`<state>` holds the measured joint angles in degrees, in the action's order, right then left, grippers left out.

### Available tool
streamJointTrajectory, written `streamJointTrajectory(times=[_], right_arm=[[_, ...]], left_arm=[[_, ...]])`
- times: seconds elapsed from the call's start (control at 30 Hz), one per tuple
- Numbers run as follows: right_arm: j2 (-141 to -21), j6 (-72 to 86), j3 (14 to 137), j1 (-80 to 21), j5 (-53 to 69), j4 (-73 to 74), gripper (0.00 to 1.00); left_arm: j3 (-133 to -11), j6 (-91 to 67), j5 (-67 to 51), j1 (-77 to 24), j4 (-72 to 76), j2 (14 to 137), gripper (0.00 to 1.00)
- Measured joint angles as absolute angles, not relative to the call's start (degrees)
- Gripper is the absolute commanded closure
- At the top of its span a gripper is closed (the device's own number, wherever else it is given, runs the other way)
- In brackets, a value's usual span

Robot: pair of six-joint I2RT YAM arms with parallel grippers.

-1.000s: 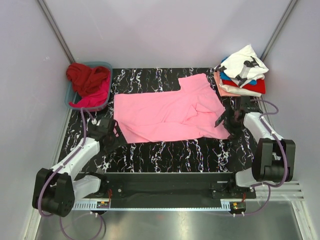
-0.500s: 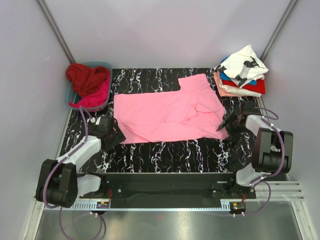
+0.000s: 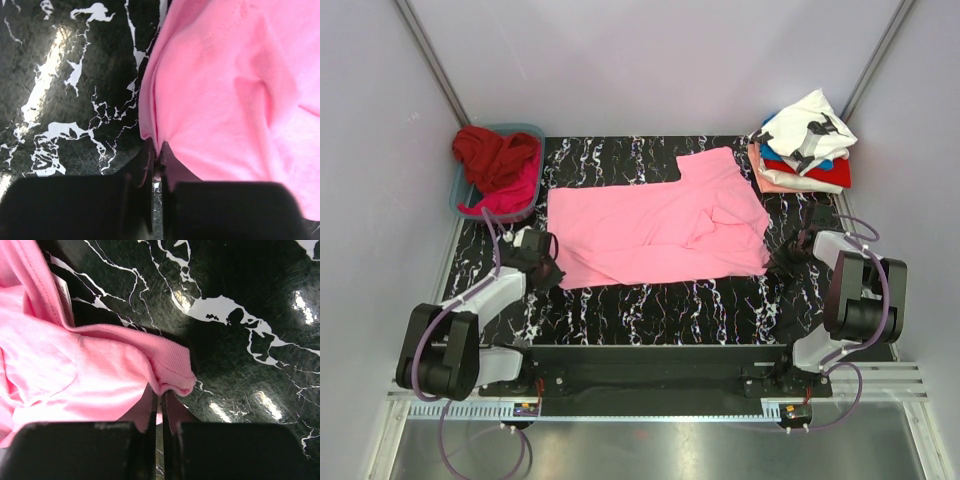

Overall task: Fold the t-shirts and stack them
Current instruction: Fold the tshirt

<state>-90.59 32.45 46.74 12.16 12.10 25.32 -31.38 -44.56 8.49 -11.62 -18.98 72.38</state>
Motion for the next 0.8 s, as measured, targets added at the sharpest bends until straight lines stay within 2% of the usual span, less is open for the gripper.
streamJointTrajectory(times=[0.2, 0.37, 0.8], right_arm=[[-89.6, 32.6, 46.6, 13.3, 11.2, 26.0, 1.0], [-82.2, 34.0, 45.3, 15.0, 10.1, 28.8, 1.0], [-69.7, 37.6, 39.8, 15.1, 8.4, 36.4, 1.0]], left_arm=[[-33.8, -43.3, 9.2, -9.9, -23.6, 70.4, 1.0], [-36.6, -42.3, 9.1, -6.1, -28.3, 63.5, 1.0], [-35.4, -43.3, 7.3, -5.7, -37.8, 55.0, 0.98]])
